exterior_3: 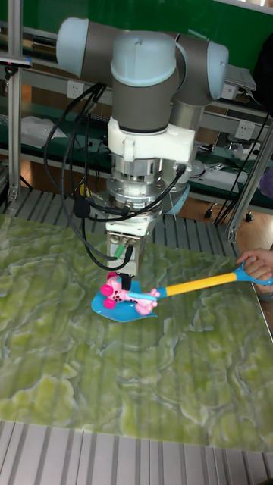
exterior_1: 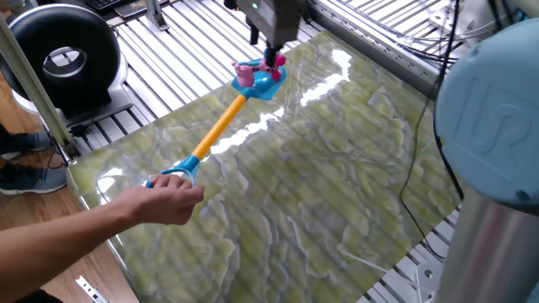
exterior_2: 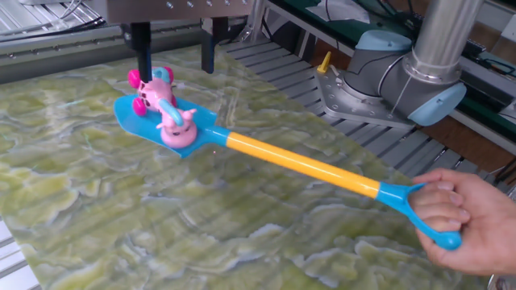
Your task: Grasp the moving object
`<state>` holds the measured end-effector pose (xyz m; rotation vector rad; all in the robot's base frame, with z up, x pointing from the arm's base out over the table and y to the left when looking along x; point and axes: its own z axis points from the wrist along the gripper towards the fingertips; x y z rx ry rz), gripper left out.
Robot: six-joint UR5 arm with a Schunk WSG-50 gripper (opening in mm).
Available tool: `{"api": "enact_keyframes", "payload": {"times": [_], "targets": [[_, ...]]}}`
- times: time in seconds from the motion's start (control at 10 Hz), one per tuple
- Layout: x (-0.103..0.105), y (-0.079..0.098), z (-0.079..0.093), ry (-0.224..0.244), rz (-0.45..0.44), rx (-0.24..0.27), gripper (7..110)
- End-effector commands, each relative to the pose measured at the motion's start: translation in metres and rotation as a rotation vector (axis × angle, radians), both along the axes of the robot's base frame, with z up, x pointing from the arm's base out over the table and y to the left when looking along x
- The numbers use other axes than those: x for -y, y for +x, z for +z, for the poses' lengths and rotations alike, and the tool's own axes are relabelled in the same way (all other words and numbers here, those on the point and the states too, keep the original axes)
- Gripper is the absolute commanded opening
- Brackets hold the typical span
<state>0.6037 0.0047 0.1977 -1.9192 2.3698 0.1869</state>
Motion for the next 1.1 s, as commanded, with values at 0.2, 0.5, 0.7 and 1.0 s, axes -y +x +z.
{"api": "enact_keyframes", "payload": {"times": [0.2,0.5,0.7,1.0], "targets": [[-0.027,0.03,-0.026,0.033,0.008,0.038,66],[-0.049,0.035,-0.048,0.056,-0.015,0.03,44],[-0.059,0.033,-0.066,0.043,-0.053,0.03,44],[-0.039,0.021,-0.066,0.046,-0.091,0.035,44]]}}
